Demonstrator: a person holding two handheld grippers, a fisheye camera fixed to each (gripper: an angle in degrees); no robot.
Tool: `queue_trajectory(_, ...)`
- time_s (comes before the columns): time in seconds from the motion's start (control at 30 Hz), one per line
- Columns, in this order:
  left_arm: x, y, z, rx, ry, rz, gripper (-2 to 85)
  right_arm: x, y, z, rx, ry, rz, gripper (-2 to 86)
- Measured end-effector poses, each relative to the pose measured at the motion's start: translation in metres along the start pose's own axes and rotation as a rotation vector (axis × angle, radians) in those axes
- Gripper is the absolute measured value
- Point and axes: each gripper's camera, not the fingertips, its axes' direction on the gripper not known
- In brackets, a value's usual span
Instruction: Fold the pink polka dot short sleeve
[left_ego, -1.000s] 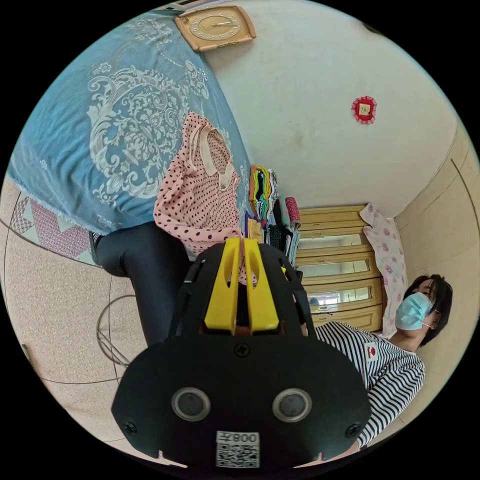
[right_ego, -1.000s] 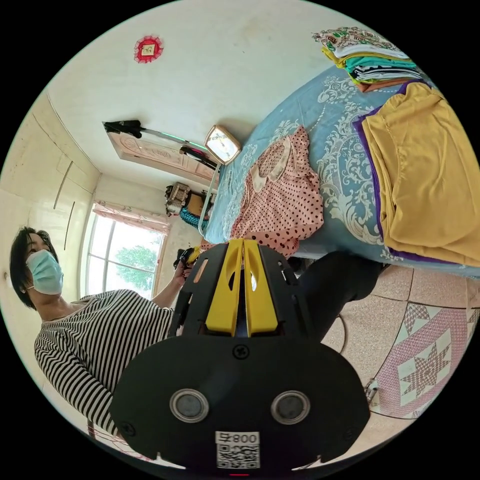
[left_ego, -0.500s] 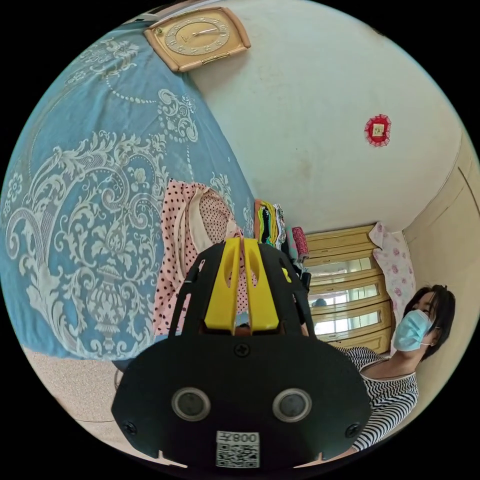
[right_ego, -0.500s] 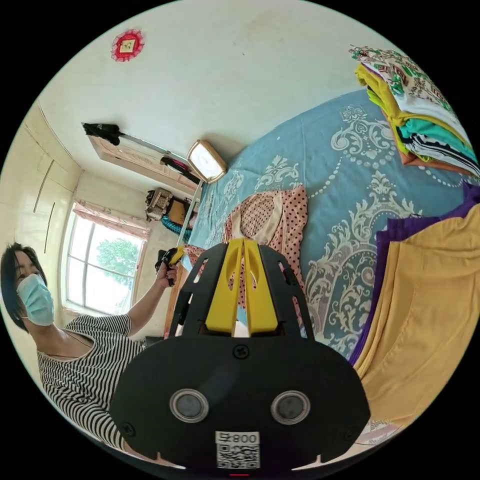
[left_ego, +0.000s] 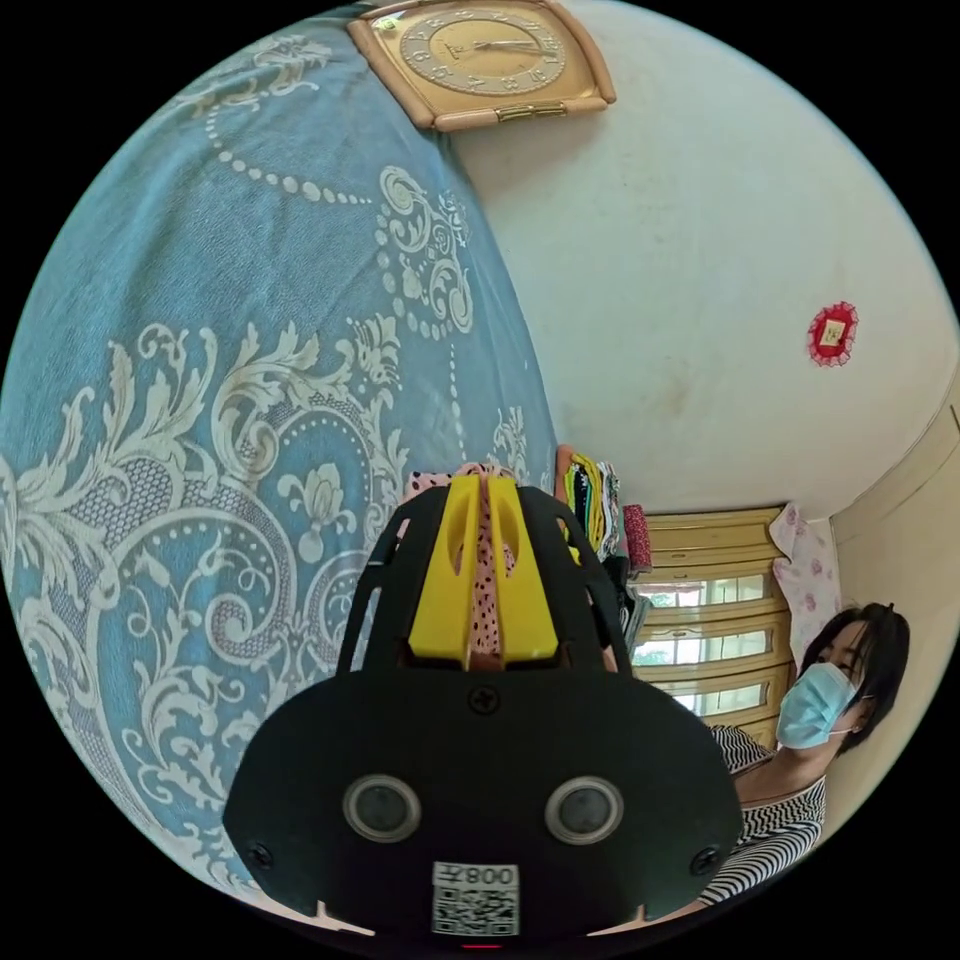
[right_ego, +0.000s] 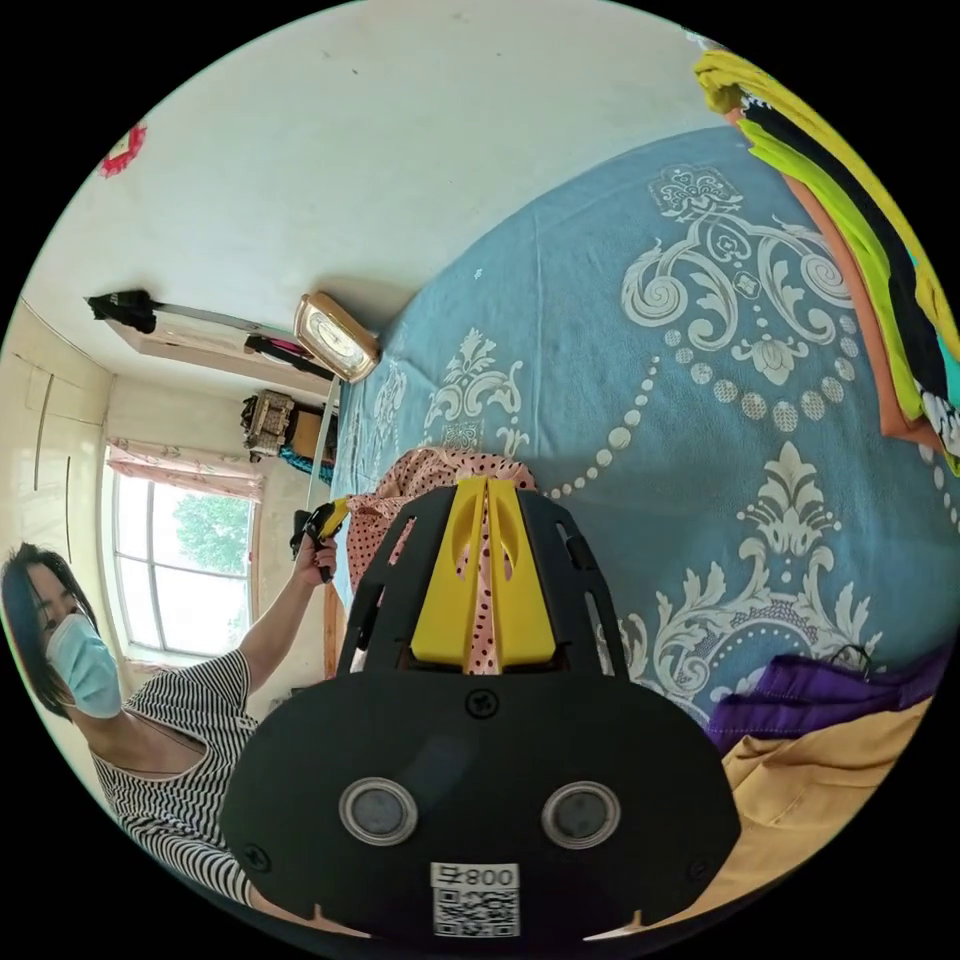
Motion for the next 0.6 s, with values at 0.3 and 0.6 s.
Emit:
queue_trajectory(0.3,0.003,-0.043,0.033,0.066,0.007,-0.029,3.5,0.030,-0.041,0.071,-0.022,-0.030,0.054,0.4)
queue_trajectory(0.6,0.071,-0.060,0.070,0.006,-0.011,0.152,5.6,-0.001,-0.055,0.103,0.022,-0.040,0.022,4.1)
